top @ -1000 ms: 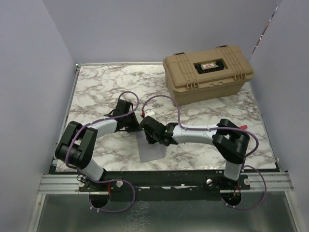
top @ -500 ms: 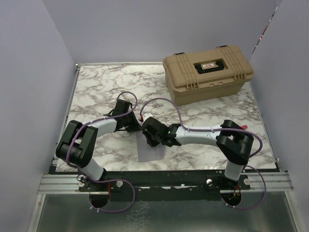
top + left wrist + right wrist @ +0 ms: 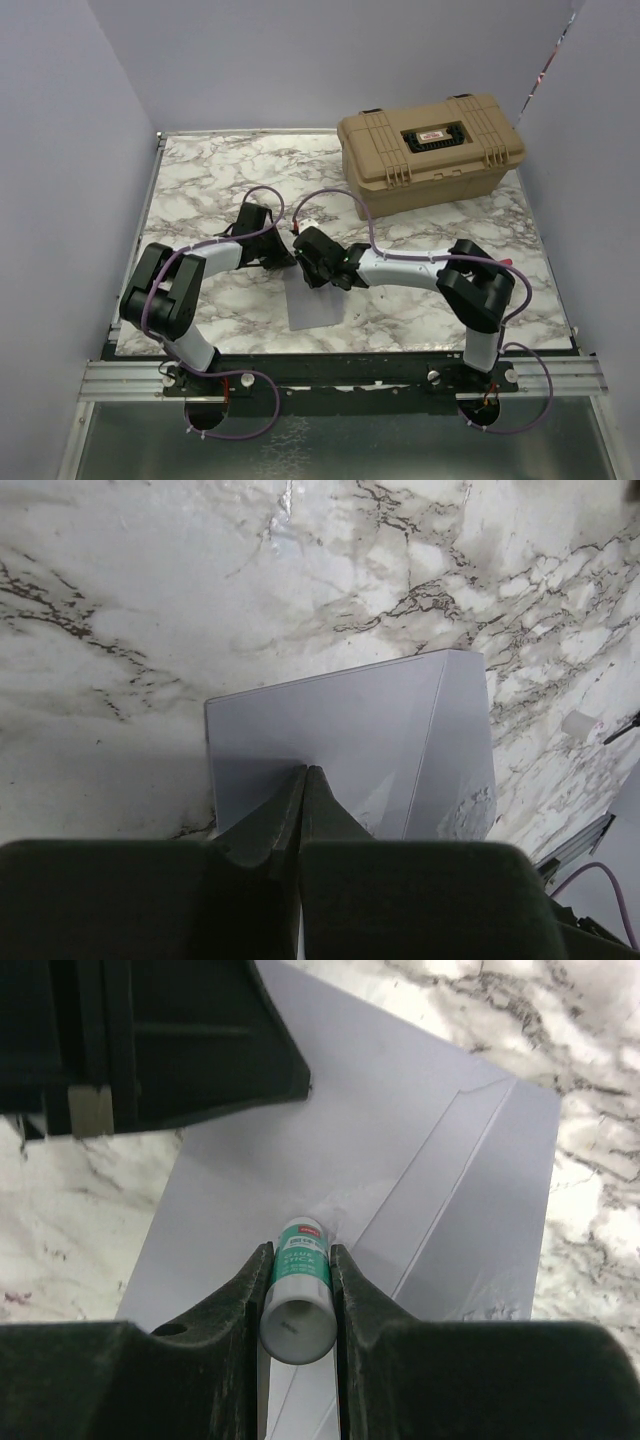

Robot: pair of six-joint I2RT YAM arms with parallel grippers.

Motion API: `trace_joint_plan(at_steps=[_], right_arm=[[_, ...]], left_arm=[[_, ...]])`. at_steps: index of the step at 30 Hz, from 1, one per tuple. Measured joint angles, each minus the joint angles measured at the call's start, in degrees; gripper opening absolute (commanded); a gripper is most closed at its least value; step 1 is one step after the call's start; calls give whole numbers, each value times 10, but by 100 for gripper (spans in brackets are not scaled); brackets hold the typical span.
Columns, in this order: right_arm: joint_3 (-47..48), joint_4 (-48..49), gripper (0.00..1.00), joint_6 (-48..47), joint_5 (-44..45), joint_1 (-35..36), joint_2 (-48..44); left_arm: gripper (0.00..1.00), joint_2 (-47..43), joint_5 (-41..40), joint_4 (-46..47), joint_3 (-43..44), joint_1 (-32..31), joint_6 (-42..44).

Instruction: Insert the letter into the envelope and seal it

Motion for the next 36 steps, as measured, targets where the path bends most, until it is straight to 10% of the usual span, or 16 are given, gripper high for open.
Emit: trace_joint_plan(at_steps=[36], right_arm=[[-35,-42,0,113,-7,23,-37]], left_arm=[[0,3,-43,18,-13,-1,-159]])
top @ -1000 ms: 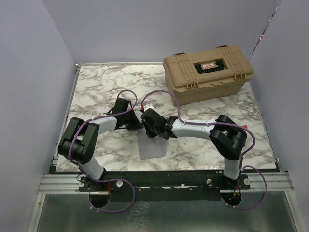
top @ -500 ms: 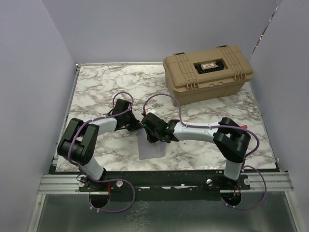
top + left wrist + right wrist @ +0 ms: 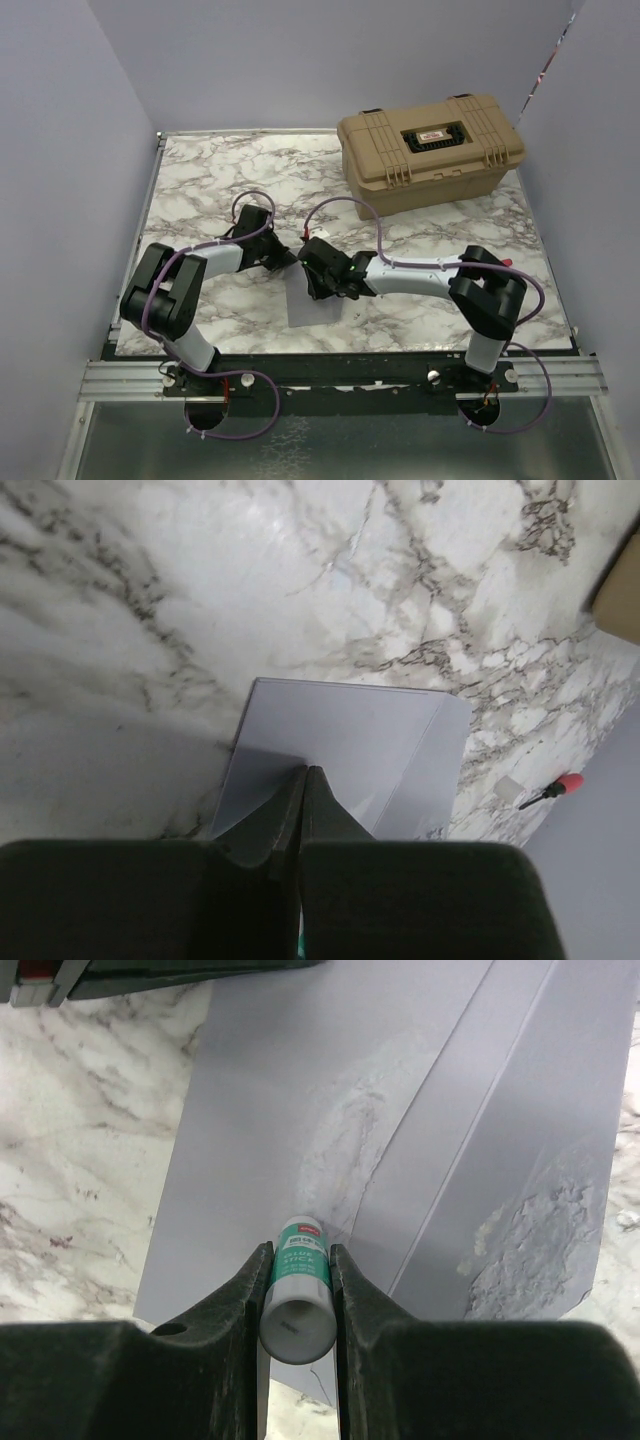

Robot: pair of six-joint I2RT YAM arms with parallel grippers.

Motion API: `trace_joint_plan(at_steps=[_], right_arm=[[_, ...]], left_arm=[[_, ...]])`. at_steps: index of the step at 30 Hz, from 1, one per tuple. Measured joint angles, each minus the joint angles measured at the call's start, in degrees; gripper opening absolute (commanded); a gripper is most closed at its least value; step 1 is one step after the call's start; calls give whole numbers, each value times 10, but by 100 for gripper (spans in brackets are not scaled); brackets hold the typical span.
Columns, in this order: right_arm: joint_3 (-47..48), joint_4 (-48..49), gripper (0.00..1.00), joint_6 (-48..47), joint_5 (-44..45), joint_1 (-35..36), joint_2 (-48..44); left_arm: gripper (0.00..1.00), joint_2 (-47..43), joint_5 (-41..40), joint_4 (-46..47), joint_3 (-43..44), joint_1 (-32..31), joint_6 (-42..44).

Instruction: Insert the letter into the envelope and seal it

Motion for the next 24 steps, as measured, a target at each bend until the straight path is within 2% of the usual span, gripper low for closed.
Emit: trace_joint_plan(at_steps=[6,17,24], right_arm=[[11,8,0,-1,0,-40,10],[146,-30,0,-2,40,-59,106],[107,-18,1,3,42,-55,79]], left_arm=[[0,21,0,49,8,1,13],[0,37,-1,79,14,1,23],[0,37,-1,79,14,1,22]])
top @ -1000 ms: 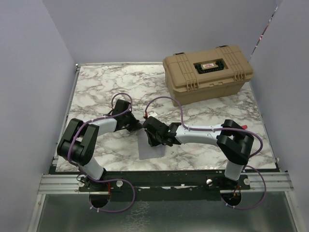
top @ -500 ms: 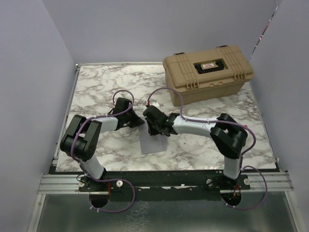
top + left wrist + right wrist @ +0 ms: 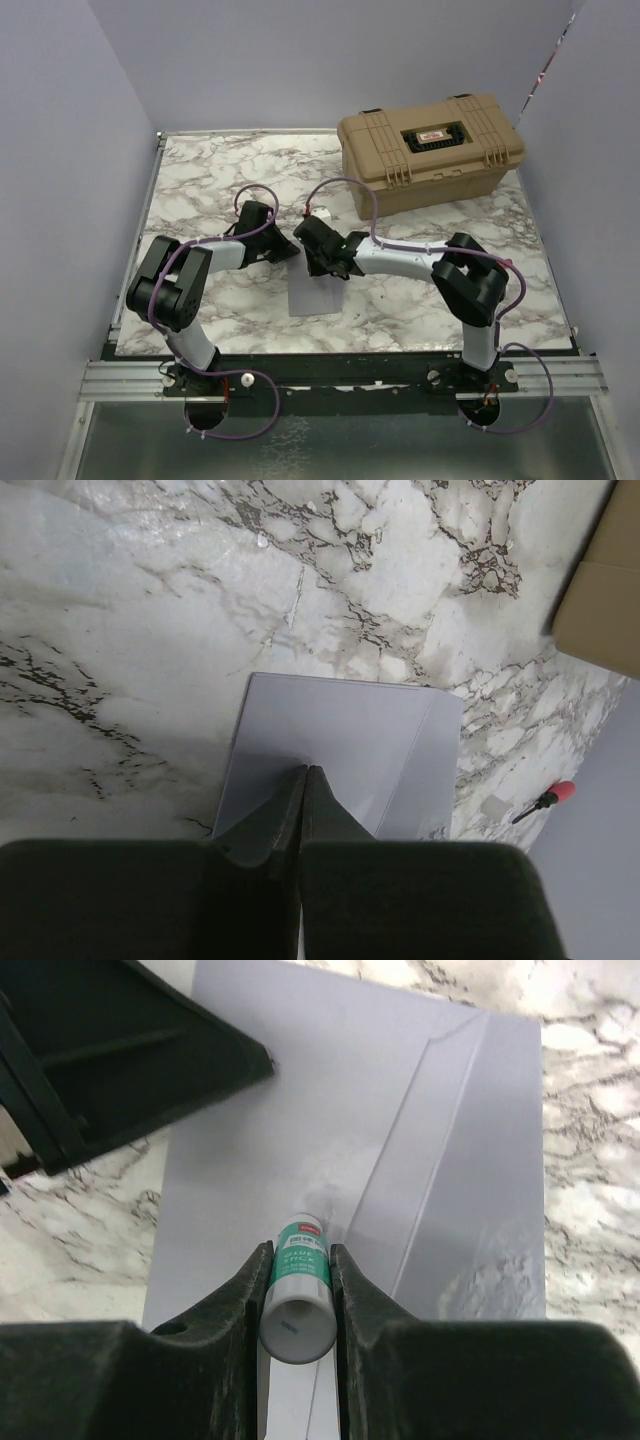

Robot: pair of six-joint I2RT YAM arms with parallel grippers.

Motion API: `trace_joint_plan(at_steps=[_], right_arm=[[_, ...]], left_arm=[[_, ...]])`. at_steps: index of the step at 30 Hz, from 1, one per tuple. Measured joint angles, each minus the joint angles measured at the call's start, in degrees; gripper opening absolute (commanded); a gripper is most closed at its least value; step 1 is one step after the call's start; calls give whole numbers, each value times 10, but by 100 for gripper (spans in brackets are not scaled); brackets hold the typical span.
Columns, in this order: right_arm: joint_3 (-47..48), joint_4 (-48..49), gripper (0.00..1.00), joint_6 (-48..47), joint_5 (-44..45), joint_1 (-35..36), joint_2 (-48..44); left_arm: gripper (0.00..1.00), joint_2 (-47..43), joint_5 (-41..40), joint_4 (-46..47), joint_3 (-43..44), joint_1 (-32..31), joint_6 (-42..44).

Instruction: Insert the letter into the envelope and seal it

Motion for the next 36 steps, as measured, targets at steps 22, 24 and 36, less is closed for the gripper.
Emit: trace_joint_plan(at_steps=[22,24,36], right_arm=[[3,-34,0,19,-7,-6,-5],[39,-53,0,17,-6,-17,16],[23,-57,0,14,-7,1,4]], left_arm=[[0,8,-2,4,4,0,-3],[0,9,-4,5,5,0,-3],[0,15,-9,9,8,0,-8]])
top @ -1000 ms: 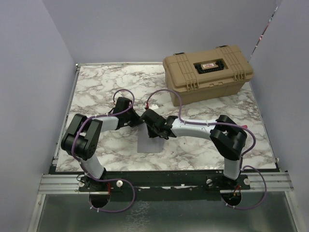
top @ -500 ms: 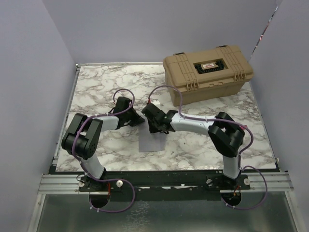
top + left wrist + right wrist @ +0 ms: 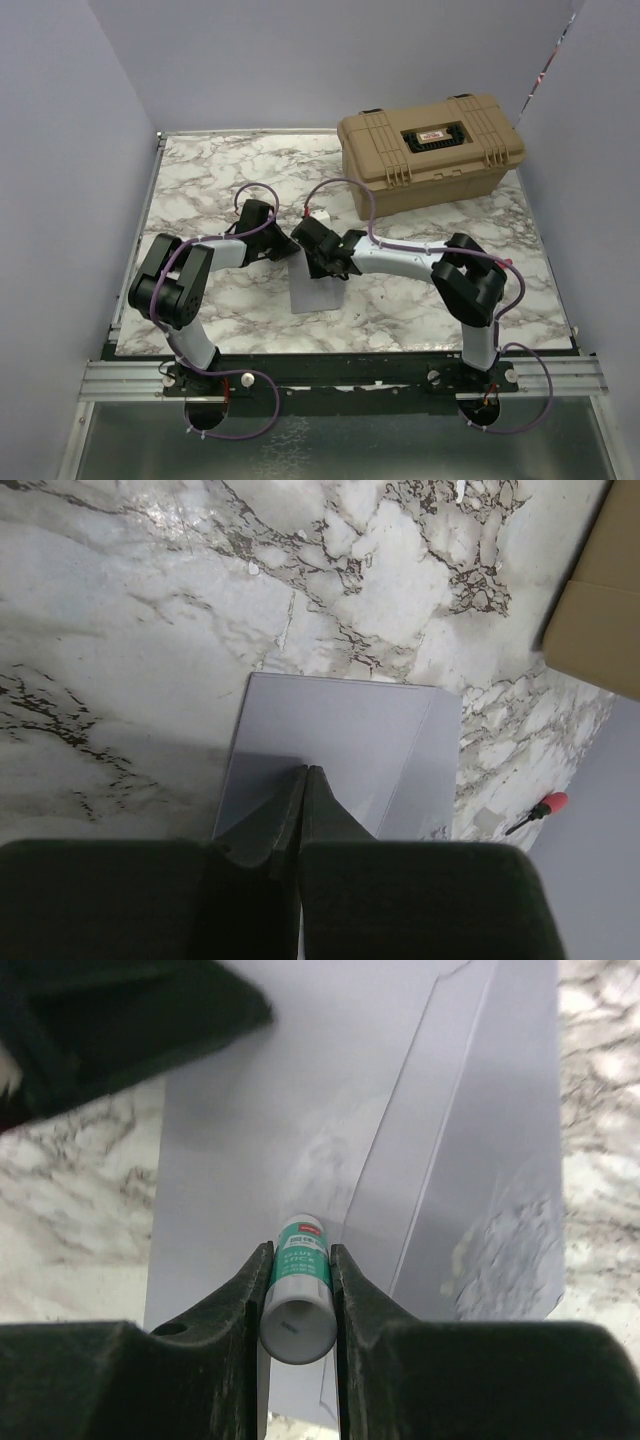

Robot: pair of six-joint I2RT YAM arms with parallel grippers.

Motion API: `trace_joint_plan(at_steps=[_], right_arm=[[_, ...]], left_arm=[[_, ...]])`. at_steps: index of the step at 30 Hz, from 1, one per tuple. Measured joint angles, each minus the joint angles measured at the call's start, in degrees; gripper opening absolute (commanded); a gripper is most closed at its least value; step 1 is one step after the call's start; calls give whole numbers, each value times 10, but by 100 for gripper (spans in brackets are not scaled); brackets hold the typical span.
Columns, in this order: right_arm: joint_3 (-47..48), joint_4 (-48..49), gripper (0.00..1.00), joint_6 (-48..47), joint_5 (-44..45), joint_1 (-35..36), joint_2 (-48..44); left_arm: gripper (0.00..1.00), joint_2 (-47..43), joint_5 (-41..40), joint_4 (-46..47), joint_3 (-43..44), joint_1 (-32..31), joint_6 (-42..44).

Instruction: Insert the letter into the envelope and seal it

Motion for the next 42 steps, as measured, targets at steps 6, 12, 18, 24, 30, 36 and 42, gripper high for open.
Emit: trace_joint_plan(at_steps=[6,12,18,24,30,36,42], right_arm=[[-37,1,0,1,-3,33,-29],[-49,-3,1,10,0,35,-38],[-28,-14,0,10,0,6,-25],[19,-18,0,-4,1,-34,9],[66,-19,1,-22,10,-45,44],[81,-19,0,-31,14,-45,55],[21,-3,0,-3,8,-43,15]], left_arm=[[0,2,-4,-2,2,0,-5],[0,4,-4,-9,6,0,-5],[0,15,-8,0,13,0,-4],[0,19,-8,4,15,0,-4],[0,19,-8,4,16,0,-3],[0,19,-8,4,16,0,0],[0,20,-8,4,18,0,0]])
